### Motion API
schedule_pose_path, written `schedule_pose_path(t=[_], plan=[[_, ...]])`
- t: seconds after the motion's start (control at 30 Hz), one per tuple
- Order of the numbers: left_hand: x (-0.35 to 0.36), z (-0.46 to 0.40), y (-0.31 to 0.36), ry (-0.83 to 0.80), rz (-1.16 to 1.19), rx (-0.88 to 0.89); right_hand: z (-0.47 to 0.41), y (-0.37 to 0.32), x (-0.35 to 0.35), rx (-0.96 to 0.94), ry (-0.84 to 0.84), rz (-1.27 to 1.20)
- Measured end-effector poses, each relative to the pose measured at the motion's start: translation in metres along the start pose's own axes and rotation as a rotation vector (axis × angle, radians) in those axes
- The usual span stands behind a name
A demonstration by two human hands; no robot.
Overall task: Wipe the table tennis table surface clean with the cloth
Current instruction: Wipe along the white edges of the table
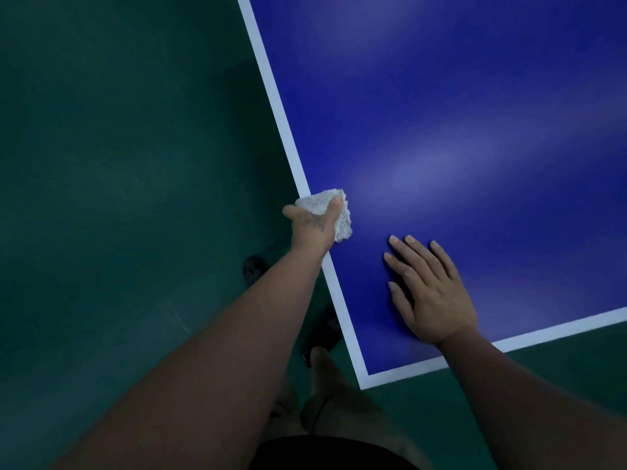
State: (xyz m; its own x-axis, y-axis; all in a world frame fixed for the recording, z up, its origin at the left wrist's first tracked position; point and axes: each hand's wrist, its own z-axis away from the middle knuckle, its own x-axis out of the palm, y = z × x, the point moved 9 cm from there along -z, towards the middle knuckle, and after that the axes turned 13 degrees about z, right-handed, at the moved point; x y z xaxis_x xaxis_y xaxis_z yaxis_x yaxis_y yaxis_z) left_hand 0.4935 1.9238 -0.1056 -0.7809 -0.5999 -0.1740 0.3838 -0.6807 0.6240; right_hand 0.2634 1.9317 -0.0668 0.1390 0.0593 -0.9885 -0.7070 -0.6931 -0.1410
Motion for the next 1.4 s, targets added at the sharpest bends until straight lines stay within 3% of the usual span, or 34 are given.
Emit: schedule_pose_path(t=[0.13,0.3,0.63,0.87,1.23,1.4], plan=[[-0.003,0.015,-0.019,0.076,0.043,0.023,0.001,-0.001,-0.001,0.001,0.001,0.003],[-0.002,0.029,-0.037,0.028,0.024,-0.020,0.001,0.001,-0.004,0.028,0.021,-0.010],[-0.002,-0.036,0.045,0.049,0.141,-0.005,-0.001,-0.003,-0.004,0.033,0.014,0.016],[-0.006,0.005,-0.014,0.022,0.019,-0.077,-0.007,-0.009,-0.010,0.071,0.013,0.012],[-0.001,-0.068,0.065,0.018,-0.022,-0.093,-0.186,-0.014,-0.028,0.284,0.245,-0.119],[0.000,-0.110,0.109,0.014,-0.029,-0.124,-0.291,0.002,-0.010,0.312,0.208,-0.051]])
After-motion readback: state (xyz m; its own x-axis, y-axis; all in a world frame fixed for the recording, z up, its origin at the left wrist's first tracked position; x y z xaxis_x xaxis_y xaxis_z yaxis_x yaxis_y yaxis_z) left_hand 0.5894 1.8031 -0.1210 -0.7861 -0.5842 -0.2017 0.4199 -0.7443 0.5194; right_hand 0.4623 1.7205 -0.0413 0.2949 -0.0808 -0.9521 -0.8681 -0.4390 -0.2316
